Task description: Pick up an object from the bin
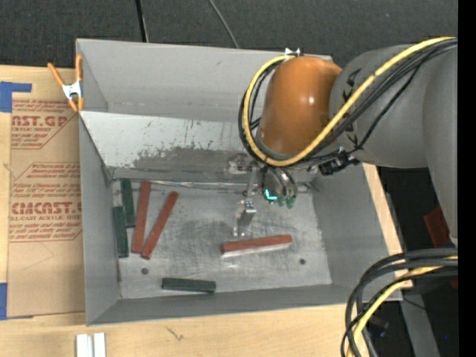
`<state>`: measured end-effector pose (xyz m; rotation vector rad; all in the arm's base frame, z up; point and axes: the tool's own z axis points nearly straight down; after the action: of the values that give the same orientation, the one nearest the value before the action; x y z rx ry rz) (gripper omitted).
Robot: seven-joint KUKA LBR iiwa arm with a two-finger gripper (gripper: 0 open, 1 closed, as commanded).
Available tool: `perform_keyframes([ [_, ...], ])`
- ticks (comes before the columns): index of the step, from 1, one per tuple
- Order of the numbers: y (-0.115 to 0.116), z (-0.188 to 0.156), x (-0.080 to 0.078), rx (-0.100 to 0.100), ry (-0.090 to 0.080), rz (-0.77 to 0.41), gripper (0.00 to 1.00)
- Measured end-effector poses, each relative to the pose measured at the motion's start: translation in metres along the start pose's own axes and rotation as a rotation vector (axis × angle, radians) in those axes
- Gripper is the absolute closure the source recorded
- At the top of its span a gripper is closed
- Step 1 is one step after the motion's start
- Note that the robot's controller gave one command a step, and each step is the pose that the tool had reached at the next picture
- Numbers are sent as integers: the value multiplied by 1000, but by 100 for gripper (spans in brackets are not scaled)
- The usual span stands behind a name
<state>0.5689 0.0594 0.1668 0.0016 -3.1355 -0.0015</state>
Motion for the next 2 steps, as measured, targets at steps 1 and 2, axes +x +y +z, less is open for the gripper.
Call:
perform_keyframes([
  [1,0,-4,-2,0,-7,1,0],
  [2,-49,65,46,1,-10,-98,0],
])
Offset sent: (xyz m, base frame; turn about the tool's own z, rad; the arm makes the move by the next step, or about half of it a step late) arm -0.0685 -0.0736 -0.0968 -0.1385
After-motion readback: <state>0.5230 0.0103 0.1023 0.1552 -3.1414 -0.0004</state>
